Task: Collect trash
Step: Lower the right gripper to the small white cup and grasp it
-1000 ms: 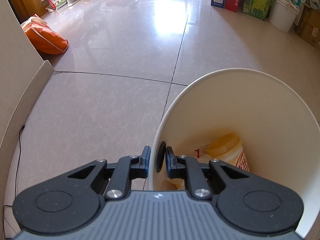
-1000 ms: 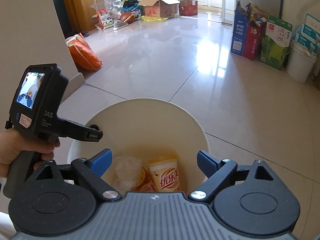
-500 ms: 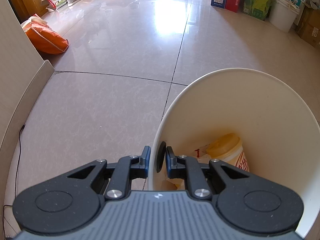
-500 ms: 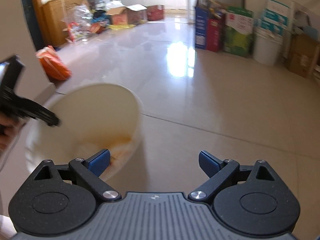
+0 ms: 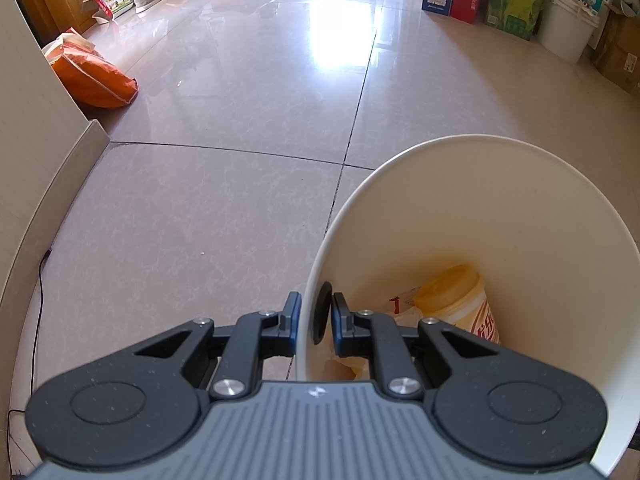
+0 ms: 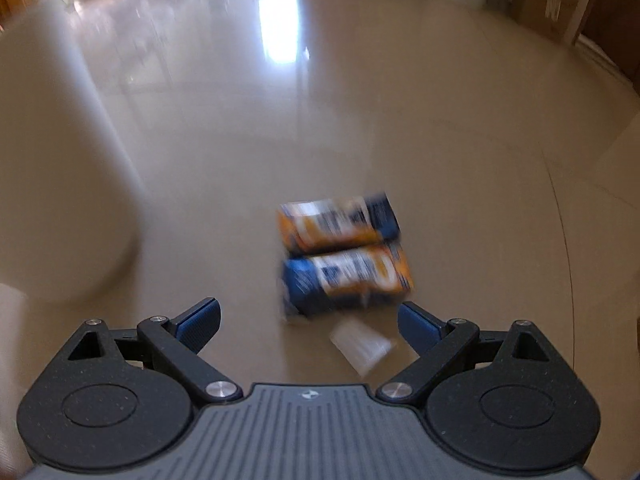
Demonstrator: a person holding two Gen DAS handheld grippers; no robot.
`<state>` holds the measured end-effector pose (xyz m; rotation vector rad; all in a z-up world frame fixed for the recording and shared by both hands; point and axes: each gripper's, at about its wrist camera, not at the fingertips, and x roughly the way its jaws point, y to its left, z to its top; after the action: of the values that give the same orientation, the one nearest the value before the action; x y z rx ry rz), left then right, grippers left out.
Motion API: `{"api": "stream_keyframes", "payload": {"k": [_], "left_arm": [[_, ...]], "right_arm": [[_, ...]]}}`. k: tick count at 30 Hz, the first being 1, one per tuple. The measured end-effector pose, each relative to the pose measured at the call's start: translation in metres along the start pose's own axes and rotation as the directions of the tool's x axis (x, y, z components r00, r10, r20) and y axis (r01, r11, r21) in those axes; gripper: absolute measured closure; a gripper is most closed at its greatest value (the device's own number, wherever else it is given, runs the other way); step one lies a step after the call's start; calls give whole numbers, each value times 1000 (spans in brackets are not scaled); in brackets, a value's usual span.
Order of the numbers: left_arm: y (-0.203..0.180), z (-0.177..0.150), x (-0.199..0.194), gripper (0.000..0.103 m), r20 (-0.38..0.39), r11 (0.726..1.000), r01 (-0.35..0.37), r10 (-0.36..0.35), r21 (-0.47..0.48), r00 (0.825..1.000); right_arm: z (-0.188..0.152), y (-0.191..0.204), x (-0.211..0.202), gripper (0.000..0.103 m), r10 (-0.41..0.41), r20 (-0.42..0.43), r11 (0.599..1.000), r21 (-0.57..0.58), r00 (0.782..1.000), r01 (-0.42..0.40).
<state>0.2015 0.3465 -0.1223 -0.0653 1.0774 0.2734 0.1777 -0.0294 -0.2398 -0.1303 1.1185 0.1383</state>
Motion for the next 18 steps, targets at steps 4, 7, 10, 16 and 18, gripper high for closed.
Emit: {"api": "stream_keyframes", "payload": {"k": [4,7,10,16,18], "left_arm": [[2,1,1,89,-9,1000,9,-10,-16,1000],[4,2,2,89,-11,1000,12,-12,-19,1000],[5,2,3,89,-12,1000,8,-9,-18,1000],[3,3,2,89,-15,1000,7,-8,-24,1000],[4,3,2,89,-15,1000,7,-7,-25,1000]], "right_arm": [[-8,-13,40,5,-29,-71,1000,-14,997,28],[-10,-19,62,5,-53,-108,998,-42,993,49],[-8,-18,76,5,-62,-139,996,-70,988,52],[-11,-24,93,5,8,-229,999,-39,973,-17],[-15,-26,93,6,43,-254,999,-21,966,-50]]}}
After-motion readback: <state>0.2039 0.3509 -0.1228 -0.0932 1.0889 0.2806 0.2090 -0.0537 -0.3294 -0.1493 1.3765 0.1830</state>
